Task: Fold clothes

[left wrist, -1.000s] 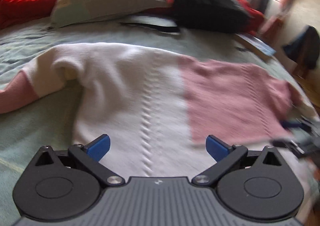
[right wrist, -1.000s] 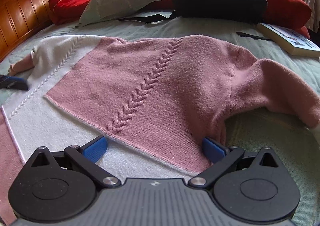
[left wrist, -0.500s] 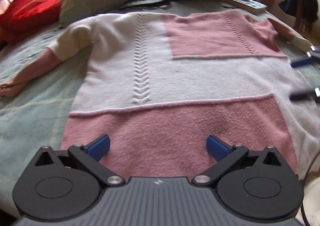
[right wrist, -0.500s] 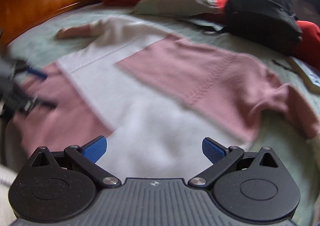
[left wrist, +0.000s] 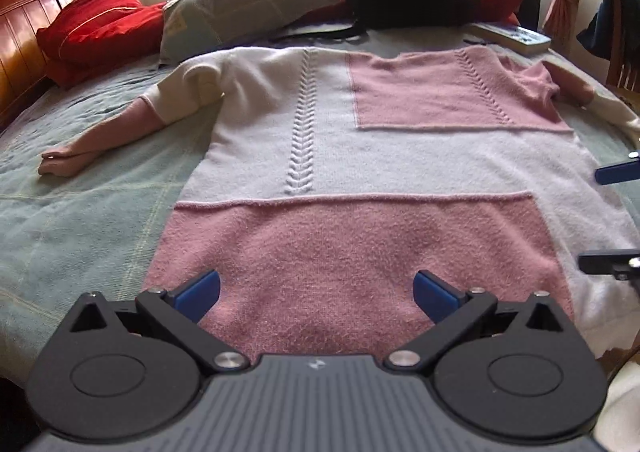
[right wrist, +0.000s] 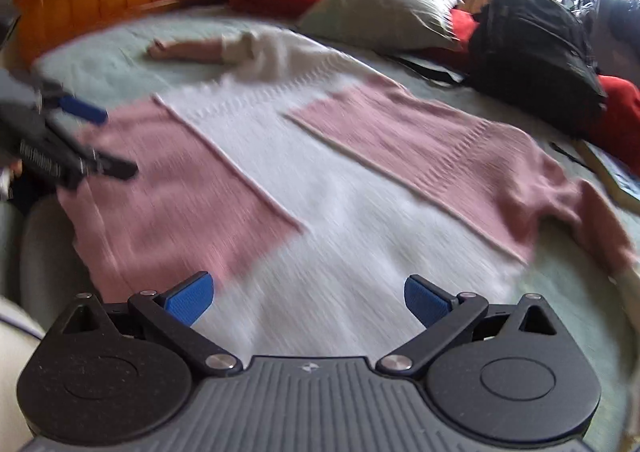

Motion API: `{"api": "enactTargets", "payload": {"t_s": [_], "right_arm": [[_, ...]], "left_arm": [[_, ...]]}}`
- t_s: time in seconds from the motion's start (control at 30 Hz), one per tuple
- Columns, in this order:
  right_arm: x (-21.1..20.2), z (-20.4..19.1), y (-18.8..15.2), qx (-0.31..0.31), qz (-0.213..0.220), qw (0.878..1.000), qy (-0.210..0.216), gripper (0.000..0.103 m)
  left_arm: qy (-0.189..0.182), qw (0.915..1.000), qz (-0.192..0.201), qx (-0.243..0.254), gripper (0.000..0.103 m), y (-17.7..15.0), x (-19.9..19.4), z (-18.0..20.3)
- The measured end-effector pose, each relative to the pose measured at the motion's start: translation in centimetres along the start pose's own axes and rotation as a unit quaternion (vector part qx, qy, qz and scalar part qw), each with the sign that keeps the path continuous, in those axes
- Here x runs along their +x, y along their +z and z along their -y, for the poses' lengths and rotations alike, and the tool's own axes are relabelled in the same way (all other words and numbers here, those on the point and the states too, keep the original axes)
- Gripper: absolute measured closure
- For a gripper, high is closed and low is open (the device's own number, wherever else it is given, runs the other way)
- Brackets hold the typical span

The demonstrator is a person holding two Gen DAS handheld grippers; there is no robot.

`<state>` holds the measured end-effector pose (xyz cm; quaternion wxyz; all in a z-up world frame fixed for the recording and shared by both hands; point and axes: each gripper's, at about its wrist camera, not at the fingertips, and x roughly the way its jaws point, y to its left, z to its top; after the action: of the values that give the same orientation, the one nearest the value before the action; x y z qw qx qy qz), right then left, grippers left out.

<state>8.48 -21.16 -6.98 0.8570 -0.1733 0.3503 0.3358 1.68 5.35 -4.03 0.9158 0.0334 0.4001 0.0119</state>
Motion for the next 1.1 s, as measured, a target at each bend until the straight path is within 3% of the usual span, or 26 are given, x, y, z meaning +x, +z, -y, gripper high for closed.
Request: {"api": "enactTargets", "payload": {"t_s": [0.13,0.3,0.43,0.53,0.63,0.7,0.8,0.97,1.03,1.1], "right_arm": [[3.2,-1.1,1.0,0.008,-0.007,1.0,0.027,0.0],[2.2,-1.9,-1.3,-0.037,-0.023,0.999,0.017,0.0],[-1.3,0.6,-2.4,0.011,-0.009,0.999,0.051,0.0],[-1.9,2.6,-3.4,0.053,-0.003,0.997,0.05,0.0],[-1.3,2.9,-5.5,0.05,-0.039,0.997,0.037,0.0],[-2.4,2.5,-6.3,0.029,-0.036,0.998,0.033,0.0],[-4.3,3.4,-5.7,0.048,-0.006,0.998,0.039,0.0],[-4.0,8.8,-3.4,0.11,0.027,0.994,0.0,0.0],[-2.9,11.9,-2.6,0.153,0.028,0.988,0.01,0.017],[-1.3,14.8,-2.3,0.199,0.026,0.979,0.023,0.025]], "left_arm": [[0.002,1.0,0.001,-0.003,0.001,-0.6,-0.2,0.2],[0.006,0.9999,0.0,-0.013,0.001,-1.0,-0.3,0.1],[-0.001,0.9999,0.005,-0.013,0.001,-0.8,-0.4,0.5],[-0.013,0.9999,0.008,-0.008,0.001,-0.8,-0.4,1.1],[-0.012,0.9999,0.007,-0.002,0.001,-1.1,-0.6,1.4],[-0.009,0.9999,0.006,-0.006,0.001,-1.3,-0.8,1.1],[0.0,0.9997,0.006,-0.023,0.001,-1.2,-0.9,0.3],[0.003,0.9996,0.009,-0.025,0.001,-1.1,-1.0,0.2],[0.001,0.9996,0.009,-0.025,0.001,-1.1,-1.0,0.2],[0.001,0.9996,0.007,-0.028,0.001,-1.1,-0.9,0.1]]}}
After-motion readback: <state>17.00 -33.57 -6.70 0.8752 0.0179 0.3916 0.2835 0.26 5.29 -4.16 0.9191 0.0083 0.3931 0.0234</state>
